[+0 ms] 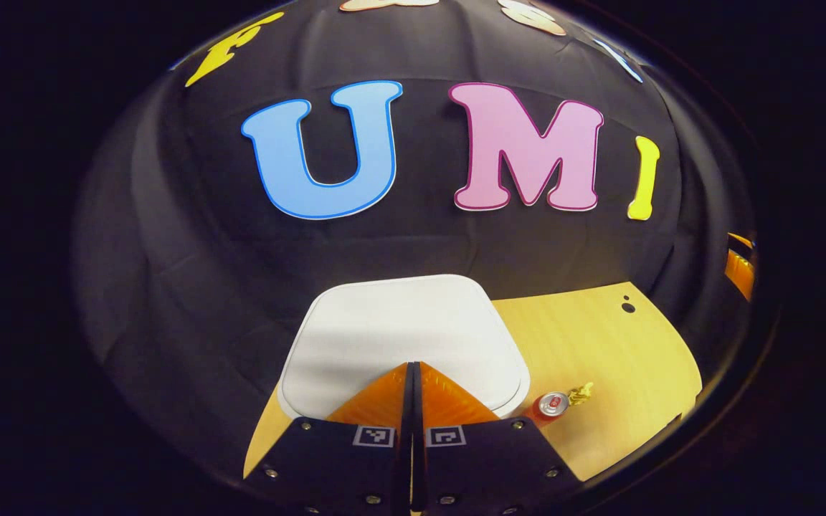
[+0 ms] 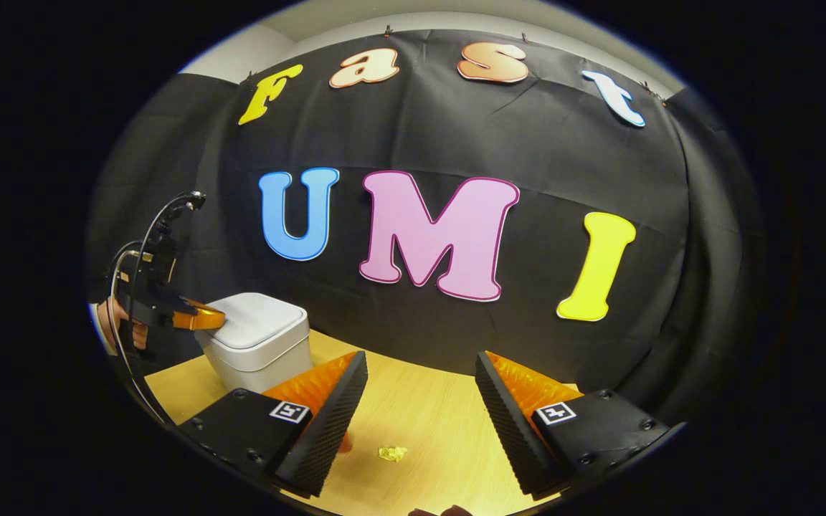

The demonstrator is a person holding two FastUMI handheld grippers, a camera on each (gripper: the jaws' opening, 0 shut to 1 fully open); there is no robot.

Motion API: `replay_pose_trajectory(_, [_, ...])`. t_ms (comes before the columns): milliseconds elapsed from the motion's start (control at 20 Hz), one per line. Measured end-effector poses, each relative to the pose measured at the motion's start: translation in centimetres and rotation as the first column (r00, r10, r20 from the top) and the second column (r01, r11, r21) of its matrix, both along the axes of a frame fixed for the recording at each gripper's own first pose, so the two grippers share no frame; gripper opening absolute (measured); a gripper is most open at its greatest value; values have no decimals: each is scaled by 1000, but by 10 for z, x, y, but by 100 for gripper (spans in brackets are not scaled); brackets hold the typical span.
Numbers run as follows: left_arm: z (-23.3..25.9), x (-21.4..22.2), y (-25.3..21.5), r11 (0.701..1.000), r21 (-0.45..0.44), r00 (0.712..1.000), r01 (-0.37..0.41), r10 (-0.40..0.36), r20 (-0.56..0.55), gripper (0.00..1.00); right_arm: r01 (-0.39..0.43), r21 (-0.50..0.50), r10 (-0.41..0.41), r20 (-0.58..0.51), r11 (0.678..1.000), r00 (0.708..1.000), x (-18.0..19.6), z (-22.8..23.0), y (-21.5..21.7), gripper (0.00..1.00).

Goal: Press the lid of the desktop garbage bin to open it, pick up the crumpled paper on the desktop and throw it into the bin, then pick up the pop can on the desktop and drop it into the bin, and finally close the garbage bin lid.

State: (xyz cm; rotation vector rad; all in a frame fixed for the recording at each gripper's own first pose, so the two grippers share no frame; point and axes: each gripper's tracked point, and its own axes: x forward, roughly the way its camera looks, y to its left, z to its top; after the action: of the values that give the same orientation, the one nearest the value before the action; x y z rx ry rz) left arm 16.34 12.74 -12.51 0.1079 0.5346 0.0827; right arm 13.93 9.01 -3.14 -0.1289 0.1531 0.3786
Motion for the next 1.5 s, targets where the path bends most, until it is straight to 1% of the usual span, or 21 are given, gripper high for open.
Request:
replay_pose_trajectory(200, [39, 7, -3, 999, 33, 992, -25, 21, 122, 2, 12, -3, -12, 3, 1000, 1000, -1, 3, -6, 98])
replay_pose_trajectory(250, [49, 5, -4, 999, 43, 989, -20, 13, 147, 2, 14, -3, -14, 4, 1000, 1000, -1, 3, -7, 98])
replay_pose_trajectory(350, [66, 3, -13, 998, 57, 982, 4, -15, 189, 6, 18, 0, -18, 8, 1000, 1000, -2, 6, -8, 98])
replay_pose_trajectory(400, [74, 1, -22, 998, 51, 976, 30, -40, 212, 11, 19, 0, -19, 9, 1000, 1000, -2, 6, -9, 98])
replay_pose_trajectory(450, [83, -2, -34, 997, 34, 966, 68, -74, 246, 22, 18, -1, -18, 9, 1000, 1000, -2, 5, -8, 98])
replay_pose_trajectory(500, [91, -7, -46, 995, 15, 958, 99, -99, 270, 50, 17, -3, -17, 7, 1000, 1000, -2, 5, -8, 98])
replay_pose_trajectory(550, [97, -11, -48, 995, 10, 950, 98, -96, 298, 74, 16, -4, -16, 6, 1000, 1000, -3, 4, -8, 98])
replay_pose_trajectory(600, [107, -10, -44, 998, 19, 939, 67, -70, 337, 99, 15, -5, -15, 6, 1000, 1000, -4, 4, -8, 98])
replay_pose_trajectory(650, [116, -12, -41, 998, 26, 931, 50, -56, 361, 99, 15, -6, -15, 7, 1000, 1000, -5, 3, -7, 98])
replay_pose_trajectory(700, [123, -18, -44, 998, 31, 926, 49, -57, 372, 99, 16, -8, -16, 5, 1000, 1000, -5, 1, -8, 98])
replay_pose_trajectory(850, [147, -27, -53, 995, 83, 902, 57, -87, 422, 99, 15, -10, -15, -11, 1000, 1000, -5, -7, -6, 98])
replay_pose_trajectory(950, [157, -34, -57, 993, 102, 892, 55, -95, 442, 99, 14, -16, -14, -18, 1000, 1000, -5, -12, -3, 98])
replay_pose_trajectory(1050, [164, -40, -61, 994, 98, 886, 51, -90, 454, 99, 9, -25, -9, -26, 1000, 1000, -5, -19, -1, 98])
replay_pose_trajectory(1250, [169, -58, -67, 997, 62, 878, 55, -78, 472, 99, 9, -41, -11, -47, 999, 999, -1, -33, 2, 98])
replay_pose_trajectory(1350, [177, -67, -74, 996, 49, 865, 78, -92, 493, 99, 6, -48, -9, -76, 999, 997, 4, -47, 4, 98])
replay_pose_trajectory(1450, [183, -74, -72, 996, 59, 858, 64, -85, 506, 99, -4, -54, -3, -123, 999, 992, 12, -65, 8, 98])
replay_pose_trajectory(1500, [186, -79, -74, 996, 52, 857, 70, -86, 509, 99, -8, -59, -2, -161, 998, 987, 17, -78, 9, 98])
